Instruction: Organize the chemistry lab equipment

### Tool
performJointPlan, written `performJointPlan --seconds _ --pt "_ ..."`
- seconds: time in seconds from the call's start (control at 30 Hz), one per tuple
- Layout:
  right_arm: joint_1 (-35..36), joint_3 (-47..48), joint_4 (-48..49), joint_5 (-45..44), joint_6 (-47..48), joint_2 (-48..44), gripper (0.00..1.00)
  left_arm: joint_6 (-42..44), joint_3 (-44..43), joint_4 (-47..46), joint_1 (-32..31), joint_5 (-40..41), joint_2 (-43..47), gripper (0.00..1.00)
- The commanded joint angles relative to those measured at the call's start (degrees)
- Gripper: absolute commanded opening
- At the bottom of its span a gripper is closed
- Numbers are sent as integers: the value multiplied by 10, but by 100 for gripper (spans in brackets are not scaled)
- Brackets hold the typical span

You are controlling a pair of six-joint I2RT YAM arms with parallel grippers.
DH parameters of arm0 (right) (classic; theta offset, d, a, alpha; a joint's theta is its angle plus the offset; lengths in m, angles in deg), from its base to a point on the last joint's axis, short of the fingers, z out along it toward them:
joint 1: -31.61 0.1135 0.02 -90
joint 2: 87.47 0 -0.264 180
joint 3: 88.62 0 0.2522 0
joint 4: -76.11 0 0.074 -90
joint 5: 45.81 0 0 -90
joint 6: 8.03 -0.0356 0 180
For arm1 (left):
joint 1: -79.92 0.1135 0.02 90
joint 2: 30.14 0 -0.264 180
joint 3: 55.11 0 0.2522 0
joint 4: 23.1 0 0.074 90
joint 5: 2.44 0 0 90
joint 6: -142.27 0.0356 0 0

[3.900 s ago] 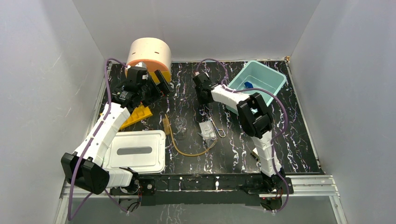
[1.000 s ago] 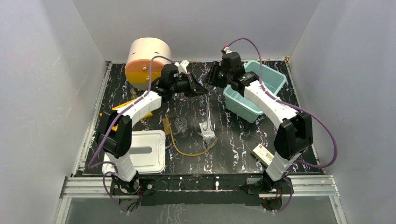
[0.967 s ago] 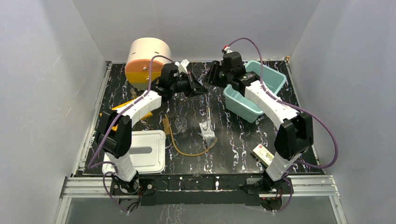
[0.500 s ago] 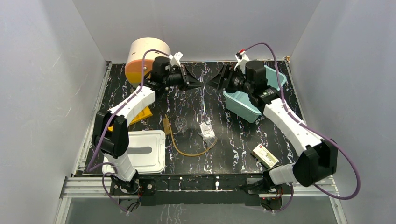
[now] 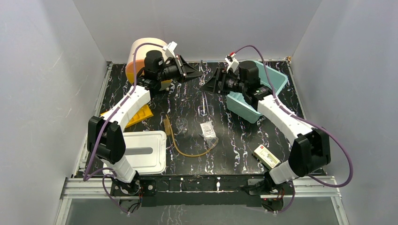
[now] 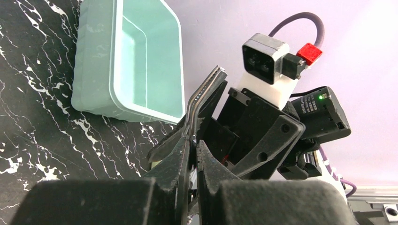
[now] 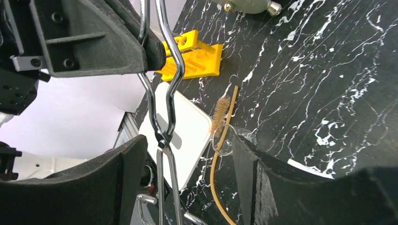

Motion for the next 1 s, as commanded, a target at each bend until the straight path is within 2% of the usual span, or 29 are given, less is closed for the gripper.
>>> performJointPlan --seconds 0.0,0.1,0.17,0.33,0.5,0.57,0.63,0.73,0.8,0.97 --pt "16 51 0 8 -12 19 72 -17 -20 5 -1 15 22 0" --pt "22 58 -38 -37 -5 26 62 -11 -22 19 -1 27 23 0" --pt "22 52 -41 -48 -1 23 49 -5 -22 30 -1 32 23 0" --pt "22 64 -52 -20 22 33 22 3 -25 46 -1 38 22 0" --pt "22 94 -64 -10 42 46 4 12 -35 63 -1 36 14 0" --pt "21 101 -68 -17 46 49 0 18 -43 76 -1 36 13 17" --pt "20 106 -76 -35 53 48 0 26 -52 90 -1 38 12 43" --pt "12 109 -88 -74 63 39 0 44 -67 124 0 39 14 63" --pt "-3 114 -100 -99 69 33 0 55 -72 144 2 44 18 69" --pt "-62 124 -117 -147 79 14 0 62 -65 151 8 48 33 76"
